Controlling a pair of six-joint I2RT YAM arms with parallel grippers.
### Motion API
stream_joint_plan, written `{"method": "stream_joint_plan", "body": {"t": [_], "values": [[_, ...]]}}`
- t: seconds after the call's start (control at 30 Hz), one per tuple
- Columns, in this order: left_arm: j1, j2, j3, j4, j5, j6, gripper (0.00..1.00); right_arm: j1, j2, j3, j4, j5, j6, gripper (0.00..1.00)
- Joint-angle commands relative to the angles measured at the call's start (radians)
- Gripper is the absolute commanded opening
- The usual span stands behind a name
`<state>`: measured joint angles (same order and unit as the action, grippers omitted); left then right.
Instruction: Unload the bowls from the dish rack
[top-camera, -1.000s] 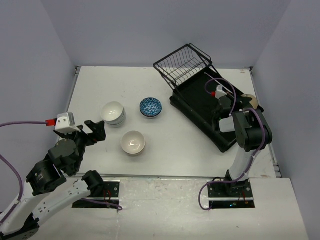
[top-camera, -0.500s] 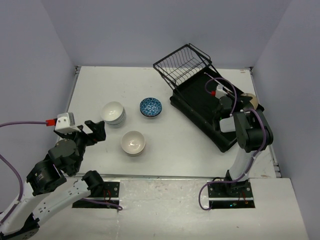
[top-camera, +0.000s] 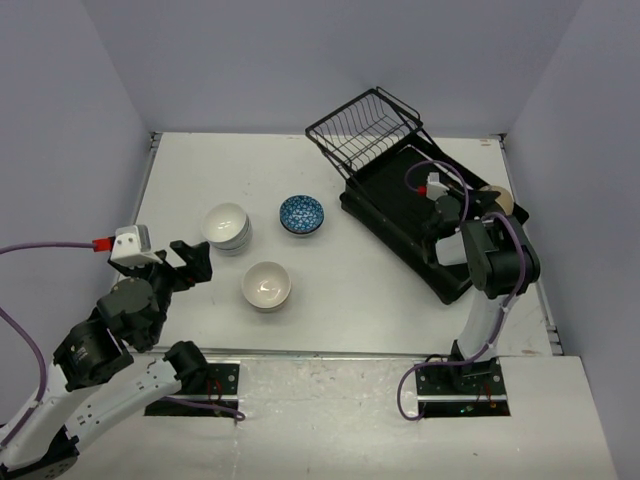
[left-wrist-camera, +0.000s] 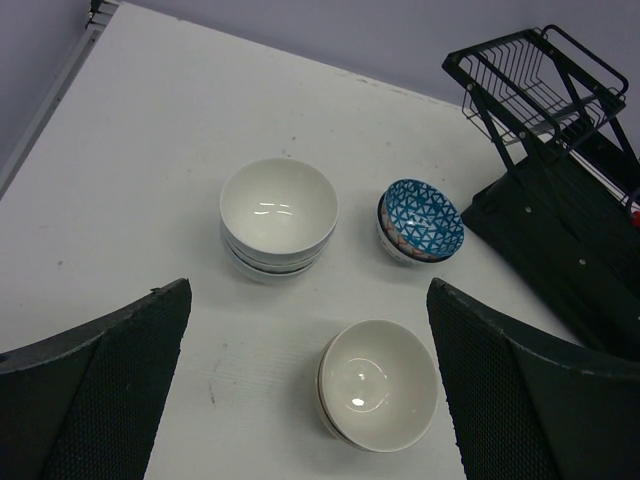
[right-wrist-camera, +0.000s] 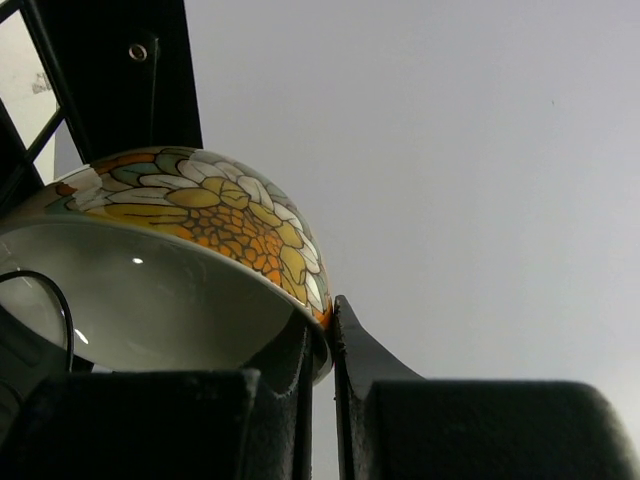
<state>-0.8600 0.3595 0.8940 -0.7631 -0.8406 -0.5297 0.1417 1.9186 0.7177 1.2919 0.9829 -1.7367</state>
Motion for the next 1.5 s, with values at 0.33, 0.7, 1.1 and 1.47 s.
{"method": "stream_joint_plan", "body": {"t": [0.33,0.7,1.1,1.47], "values": [[-0.005,-0.025,-0.006,0.050,0.003,0.030,1.00,0.004,-0.062,-0.012,0.373,-0.084,-0.011,0.00],[-0.005,-0.033,-0.001,0.050,0.000,0.031,1.00,0.048,-0.116,-0.075,0.373,-0.018,0.034,0.00],[-0.005,-0.048,-0.006,0.054,0.008,0.034,1.00,0.062,-0.109,-0.054,0.373,-0.038,0.022,0.00],[-0.008,-0.053,-0.003,0.056,0.015,0.040,1.00,0.027,-0.165,-0.067,0.374,-0.087,-0.020,0.00]]}}
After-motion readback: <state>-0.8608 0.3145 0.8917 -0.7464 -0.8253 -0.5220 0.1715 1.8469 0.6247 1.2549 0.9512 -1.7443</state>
